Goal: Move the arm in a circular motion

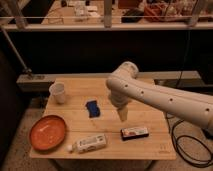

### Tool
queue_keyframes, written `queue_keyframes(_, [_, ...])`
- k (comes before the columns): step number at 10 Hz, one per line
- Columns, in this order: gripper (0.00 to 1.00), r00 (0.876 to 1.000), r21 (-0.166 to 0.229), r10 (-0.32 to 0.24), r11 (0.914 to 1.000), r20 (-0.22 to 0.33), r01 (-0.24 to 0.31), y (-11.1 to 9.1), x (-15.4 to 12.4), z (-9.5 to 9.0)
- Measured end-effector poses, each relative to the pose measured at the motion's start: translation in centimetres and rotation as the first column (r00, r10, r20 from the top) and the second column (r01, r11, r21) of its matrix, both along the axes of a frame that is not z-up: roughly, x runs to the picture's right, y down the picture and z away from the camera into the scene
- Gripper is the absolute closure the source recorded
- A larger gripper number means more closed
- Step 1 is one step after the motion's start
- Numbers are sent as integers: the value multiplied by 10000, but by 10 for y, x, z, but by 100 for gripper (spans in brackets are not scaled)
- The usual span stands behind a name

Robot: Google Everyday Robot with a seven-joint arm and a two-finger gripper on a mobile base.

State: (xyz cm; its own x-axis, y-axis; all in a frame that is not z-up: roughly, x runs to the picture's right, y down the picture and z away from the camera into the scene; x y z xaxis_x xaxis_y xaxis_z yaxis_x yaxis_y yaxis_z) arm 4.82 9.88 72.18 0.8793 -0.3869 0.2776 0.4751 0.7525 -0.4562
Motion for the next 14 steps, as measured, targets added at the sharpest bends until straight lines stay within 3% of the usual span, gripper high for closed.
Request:
queue_keyframes(2, [20, 9963, 65, -535, 9986, 665, 532, -10, -45, 11])
queue_keyframes(4, [20, 9902, 209, -818, 9966, 1133, 799, -32, -71, 32])
queue_keyframes(7, [20, 9908, 611, -553, 9970, 1235, 480, -78, -75, 67])
queue_keyframes(10, [20, 9982, 869, -75, 9962, 589, 24, -114, -28, 92])
queue_keyframes(14, [20, 9949, 1076, 807, 9914, -599, -740, -136, 68, 100])
